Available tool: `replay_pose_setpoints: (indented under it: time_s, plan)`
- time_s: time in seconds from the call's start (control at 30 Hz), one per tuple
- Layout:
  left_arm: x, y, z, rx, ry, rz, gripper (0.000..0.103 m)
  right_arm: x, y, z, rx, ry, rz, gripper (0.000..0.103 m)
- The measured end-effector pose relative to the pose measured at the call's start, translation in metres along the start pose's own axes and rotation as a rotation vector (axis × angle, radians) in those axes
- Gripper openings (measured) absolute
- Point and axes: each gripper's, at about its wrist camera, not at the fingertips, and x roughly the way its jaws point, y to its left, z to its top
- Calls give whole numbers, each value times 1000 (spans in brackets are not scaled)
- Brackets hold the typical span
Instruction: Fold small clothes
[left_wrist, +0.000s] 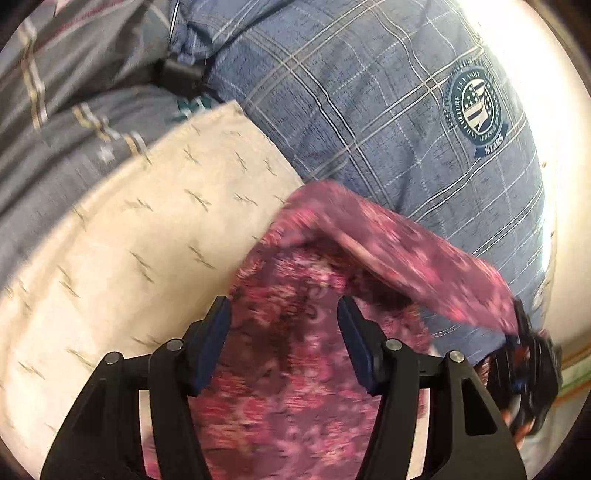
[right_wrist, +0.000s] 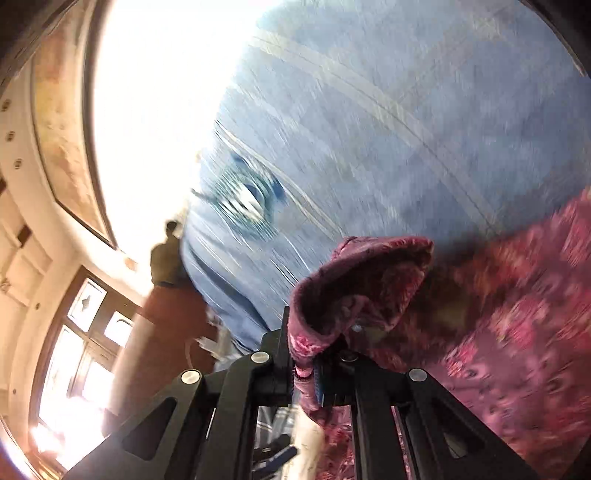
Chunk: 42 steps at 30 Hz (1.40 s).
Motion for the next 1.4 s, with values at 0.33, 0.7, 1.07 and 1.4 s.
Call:
replay_pose_setpoints:
  time_s: [0.33, 0.7, 1.07, 1.4]
  plan:
    - [64, -17, -28, -172, 139, -110, 58, -86, -8, 30, 1, -94, 18, 8]
    - [46, -33, 11, -116, -37, -101, 20, -122, -33, 41, -46, -114, -36, 8]
    - [54, 16, -23, -143, -17, -18, 19, -123, -181, -40, 195, 77, -476, 12]
    - [54, -1, -29, -46, -64, 7, 35, -2, -32, 14, -291, 206, -373, 54]
